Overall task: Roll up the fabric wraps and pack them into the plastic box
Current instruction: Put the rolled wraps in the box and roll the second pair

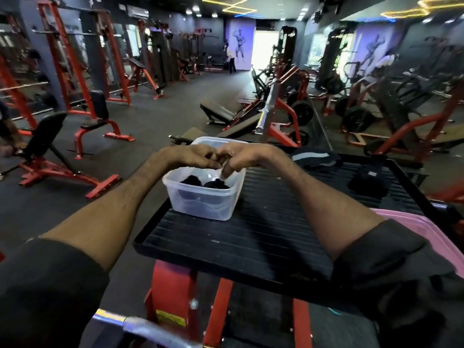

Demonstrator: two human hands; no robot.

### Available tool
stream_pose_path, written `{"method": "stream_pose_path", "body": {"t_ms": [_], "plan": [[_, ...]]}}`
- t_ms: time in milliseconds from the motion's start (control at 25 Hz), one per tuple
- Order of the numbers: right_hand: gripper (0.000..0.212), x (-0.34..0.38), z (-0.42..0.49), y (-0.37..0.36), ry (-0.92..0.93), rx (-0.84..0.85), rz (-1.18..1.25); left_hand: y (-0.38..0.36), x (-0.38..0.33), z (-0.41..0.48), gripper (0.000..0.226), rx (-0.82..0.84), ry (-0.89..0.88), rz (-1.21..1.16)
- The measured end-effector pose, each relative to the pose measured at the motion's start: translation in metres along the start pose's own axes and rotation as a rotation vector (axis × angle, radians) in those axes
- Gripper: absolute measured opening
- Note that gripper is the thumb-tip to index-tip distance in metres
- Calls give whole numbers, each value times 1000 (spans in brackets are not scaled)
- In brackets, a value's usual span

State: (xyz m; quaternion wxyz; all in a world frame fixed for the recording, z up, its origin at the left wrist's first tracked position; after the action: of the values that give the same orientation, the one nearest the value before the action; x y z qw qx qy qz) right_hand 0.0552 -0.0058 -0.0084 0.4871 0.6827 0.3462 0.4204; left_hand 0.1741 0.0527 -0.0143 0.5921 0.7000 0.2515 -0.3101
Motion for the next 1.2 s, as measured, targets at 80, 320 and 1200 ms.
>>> {"method": "stream_pose_path", "body": {"t_ms": [80,320,1200], "plan": [[27,-14,-27,14,-7,-271,94,-12,-27,9,33,-112,-188,-81],[36,-103,-145,14,-268,-654,372,-76,-115,75,27,-246,-378,-36],[69,-362,-252,-90,-1057,-559,68,-199,-68,327,79,-424,93,229]]}}
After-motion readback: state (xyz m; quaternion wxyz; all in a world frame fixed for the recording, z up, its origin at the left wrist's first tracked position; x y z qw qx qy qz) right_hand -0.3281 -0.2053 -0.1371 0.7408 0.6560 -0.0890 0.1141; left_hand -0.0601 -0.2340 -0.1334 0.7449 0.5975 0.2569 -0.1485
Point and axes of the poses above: each hand's wrist, its own z-axis towards the middle knuckle, its own y-axis out of the back of the hand, x = y × z, the point moved 4 cm from there along z, towards the middle knuckle, and after that the axes turned 14 degrees about -z, right-handed, at the moved point
